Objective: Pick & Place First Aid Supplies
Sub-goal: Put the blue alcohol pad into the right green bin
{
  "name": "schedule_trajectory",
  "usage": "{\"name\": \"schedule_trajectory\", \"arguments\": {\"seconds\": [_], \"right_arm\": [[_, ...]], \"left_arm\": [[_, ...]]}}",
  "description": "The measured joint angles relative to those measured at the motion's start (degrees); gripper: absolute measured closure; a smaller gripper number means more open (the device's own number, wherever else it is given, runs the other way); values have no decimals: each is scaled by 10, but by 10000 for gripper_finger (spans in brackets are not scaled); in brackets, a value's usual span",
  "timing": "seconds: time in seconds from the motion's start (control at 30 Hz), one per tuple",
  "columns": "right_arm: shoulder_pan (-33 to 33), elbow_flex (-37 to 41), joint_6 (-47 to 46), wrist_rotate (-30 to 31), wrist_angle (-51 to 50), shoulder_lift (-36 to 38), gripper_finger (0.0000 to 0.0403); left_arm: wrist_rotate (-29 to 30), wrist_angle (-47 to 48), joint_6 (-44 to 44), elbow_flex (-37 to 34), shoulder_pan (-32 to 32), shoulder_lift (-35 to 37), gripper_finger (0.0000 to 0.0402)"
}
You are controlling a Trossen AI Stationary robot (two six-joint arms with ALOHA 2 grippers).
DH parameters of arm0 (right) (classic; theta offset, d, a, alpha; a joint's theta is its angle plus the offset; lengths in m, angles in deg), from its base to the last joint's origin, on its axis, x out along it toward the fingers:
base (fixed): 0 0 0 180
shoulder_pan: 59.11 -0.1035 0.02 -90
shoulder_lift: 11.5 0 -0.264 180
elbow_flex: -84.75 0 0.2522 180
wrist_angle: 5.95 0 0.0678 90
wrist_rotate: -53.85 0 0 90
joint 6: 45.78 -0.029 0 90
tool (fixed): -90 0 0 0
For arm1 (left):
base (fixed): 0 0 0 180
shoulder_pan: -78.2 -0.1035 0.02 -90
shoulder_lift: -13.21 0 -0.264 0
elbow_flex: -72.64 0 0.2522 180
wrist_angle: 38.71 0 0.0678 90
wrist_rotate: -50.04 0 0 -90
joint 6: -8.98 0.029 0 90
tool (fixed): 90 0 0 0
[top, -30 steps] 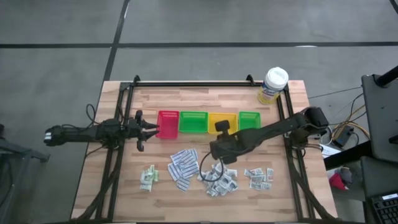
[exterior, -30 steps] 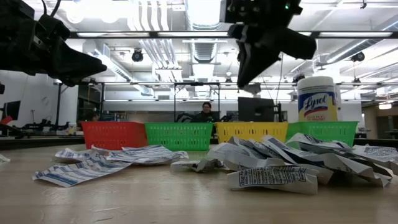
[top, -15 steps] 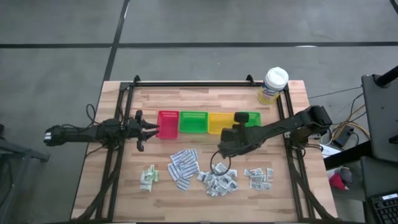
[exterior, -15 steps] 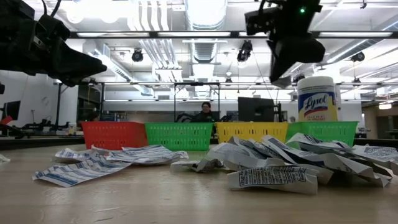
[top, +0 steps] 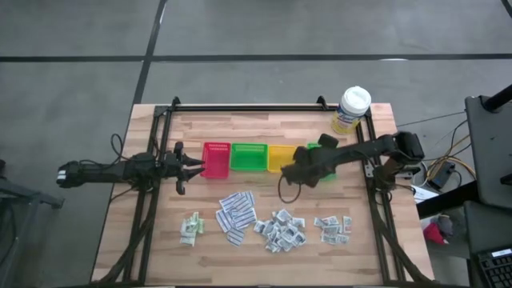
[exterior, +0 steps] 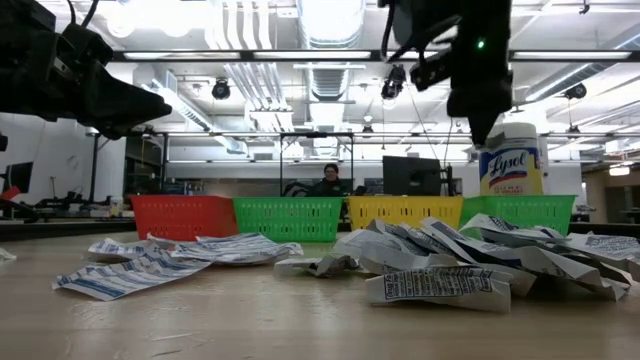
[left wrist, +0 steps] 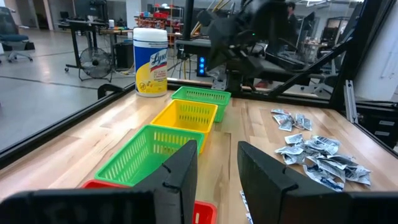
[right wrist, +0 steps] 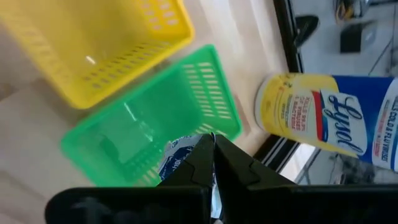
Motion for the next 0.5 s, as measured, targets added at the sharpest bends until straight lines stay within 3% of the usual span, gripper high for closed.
{"name": "schedule_trajectory", "arguments": {"seconds": [0.27,0.5], "right_arm": [[65,27,43,-60,31,2,394],[90,78,104,-104,126,3,394]], "left_arm": [[0,0,0,0,0,0,289],[0,0,0,0,0,0,289]]}}
